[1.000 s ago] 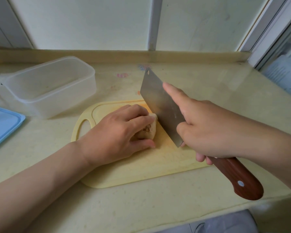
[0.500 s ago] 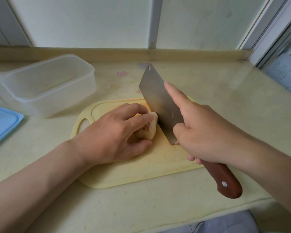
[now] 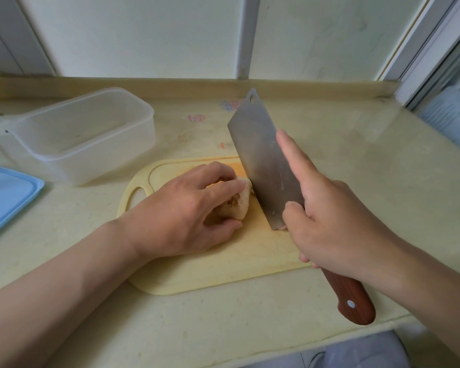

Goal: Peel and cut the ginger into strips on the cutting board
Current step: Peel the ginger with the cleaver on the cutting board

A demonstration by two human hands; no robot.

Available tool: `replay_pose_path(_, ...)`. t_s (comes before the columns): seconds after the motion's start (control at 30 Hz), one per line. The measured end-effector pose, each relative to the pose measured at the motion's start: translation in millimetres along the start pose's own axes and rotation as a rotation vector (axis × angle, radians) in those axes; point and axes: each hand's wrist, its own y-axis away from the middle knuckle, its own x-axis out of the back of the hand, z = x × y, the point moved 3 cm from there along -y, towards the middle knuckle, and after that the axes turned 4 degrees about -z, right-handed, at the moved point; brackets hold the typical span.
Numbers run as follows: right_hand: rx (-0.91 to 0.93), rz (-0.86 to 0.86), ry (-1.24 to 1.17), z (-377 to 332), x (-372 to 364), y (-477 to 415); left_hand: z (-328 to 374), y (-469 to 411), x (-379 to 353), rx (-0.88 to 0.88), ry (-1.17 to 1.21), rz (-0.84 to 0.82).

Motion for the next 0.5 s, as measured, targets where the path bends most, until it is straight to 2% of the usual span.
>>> replay_pose_path(0.5, 0.026, 0.006, -0.023, 2.5, -0.6, 7.1, 0.2, 0.6, 0.5, 0.017, 0.004, -0.014)
